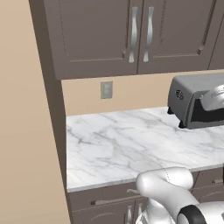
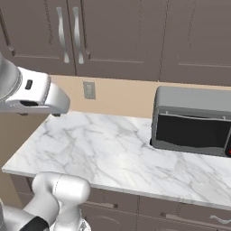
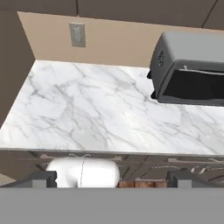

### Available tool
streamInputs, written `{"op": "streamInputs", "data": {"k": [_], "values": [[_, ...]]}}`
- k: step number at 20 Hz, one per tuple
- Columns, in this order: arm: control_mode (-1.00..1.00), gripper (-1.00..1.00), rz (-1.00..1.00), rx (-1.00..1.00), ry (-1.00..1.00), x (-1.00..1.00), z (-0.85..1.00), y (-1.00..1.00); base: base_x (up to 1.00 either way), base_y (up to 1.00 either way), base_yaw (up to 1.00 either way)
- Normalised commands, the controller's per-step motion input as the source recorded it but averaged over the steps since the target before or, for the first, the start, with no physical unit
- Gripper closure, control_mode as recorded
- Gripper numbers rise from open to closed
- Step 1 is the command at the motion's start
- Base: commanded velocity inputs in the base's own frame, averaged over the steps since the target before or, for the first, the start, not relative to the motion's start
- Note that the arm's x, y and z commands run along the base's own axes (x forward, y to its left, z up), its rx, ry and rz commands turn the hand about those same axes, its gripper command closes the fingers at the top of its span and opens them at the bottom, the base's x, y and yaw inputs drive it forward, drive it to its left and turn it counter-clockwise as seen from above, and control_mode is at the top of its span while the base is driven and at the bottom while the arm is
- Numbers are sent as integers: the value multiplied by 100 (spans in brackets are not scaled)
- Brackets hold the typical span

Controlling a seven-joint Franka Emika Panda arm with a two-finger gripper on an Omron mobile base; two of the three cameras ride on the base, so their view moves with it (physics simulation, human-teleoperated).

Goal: Close all open cabinet doors.

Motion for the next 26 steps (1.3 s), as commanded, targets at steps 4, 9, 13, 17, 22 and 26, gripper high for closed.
{"op": "streamInputs", "data": {"k": [4,9,13,17,22,26], "values": [[-100,-100,-17,0,11,-34,-9,6,0,0,0],[-100,-100,-13,0,10,-26,-10,3,0,0,0],[-100,-100,-1,1,4,0,-27,0,0,0,0],[-100,-100,1,2,2,0,-35,0,0,0,0],[-100,-100,0,0,0,0,-35,0,0,0,0],[-100,-100,0,0,0,0,-22,0,0,0,0]]}}
